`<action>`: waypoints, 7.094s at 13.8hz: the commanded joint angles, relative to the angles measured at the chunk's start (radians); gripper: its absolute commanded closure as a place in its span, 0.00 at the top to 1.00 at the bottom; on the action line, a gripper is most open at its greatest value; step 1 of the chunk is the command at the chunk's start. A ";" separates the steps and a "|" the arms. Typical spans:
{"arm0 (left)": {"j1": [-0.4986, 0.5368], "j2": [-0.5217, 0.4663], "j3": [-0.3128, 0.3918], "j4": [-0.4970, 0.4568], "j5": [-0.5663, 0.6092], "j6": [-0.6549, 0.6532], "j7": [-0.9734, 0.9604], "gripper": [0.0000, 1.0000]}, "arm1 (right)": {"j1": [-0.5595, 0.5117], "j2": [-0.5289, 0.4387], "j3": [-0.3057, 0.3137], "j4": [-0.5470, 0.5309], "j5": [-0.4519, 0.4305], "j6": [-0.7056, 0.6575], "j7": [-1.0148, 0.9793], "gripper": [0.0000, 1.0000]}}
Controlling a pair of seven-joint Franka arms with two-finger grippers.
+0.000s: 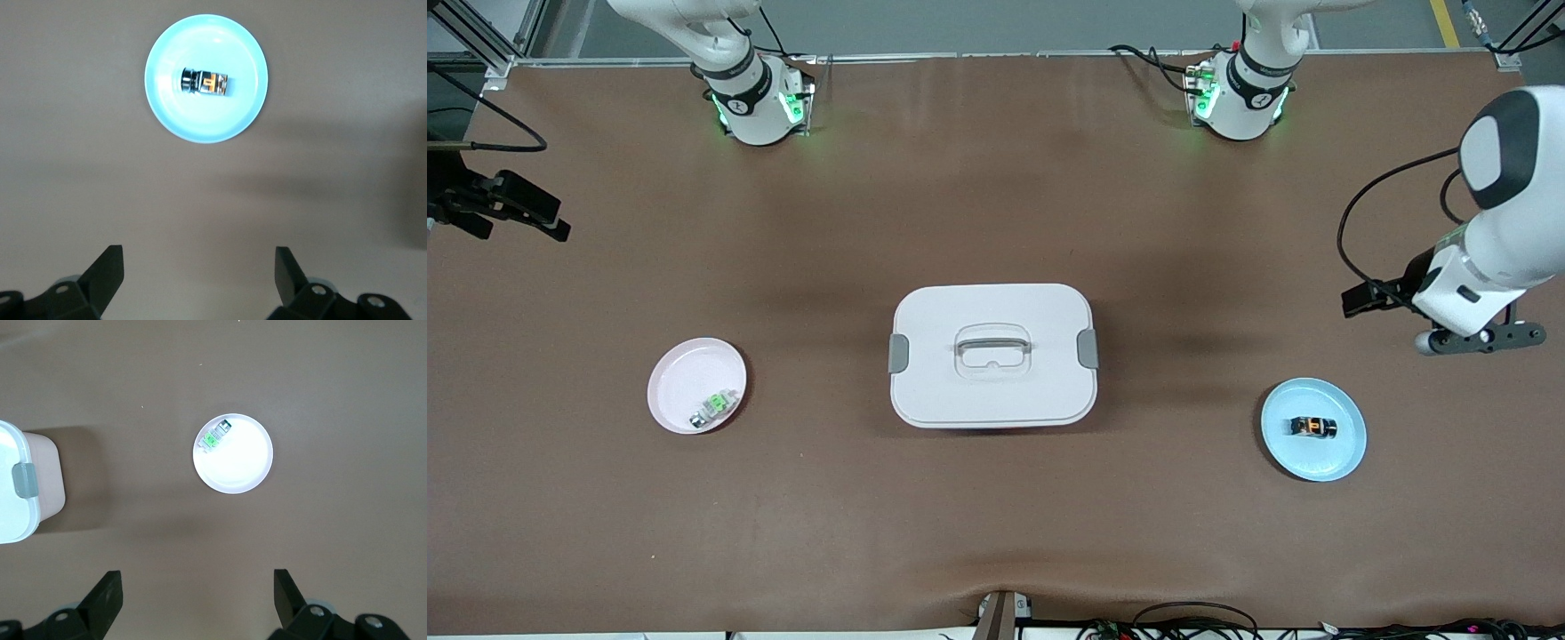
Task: Transfer orange switch to right arm and place
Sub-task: 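Move the left gripper down over the orange switch on the blue plate, then close the left gripper on the orange switch, then lift the orange switch and carry it over the white box, then hold the switch over the box while the right gripper reaches toward it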
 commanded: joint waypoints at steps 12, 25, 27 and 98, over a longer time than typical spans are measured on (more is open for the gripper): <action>0.037 0.319 -0.003 0.056 0.024 0.407 0.054 1.00 | 0.011 -0.011 0.005 -0.011 -0.037 0.009 0.044 1.00; 0.059 0.503 0.000 0.104 0.022 0.544 0.212 1.00 | 0.009 -0.011 0.005 -0.011 -0.035 0.009 0.044 1.00; 0.059 0.515 0.000 0.104 0.022 0.550 0.212 0.97 | 0.009 -0.011 0.005 -0.011 -0.035 0.009 0.044 1.00; -0.450 0.411 -0.439 0.481 -0.274 0.285 -1.691 0.00 | 0.086 -0.235 0.017 -0.583 0.597 0.526 0.277 1.00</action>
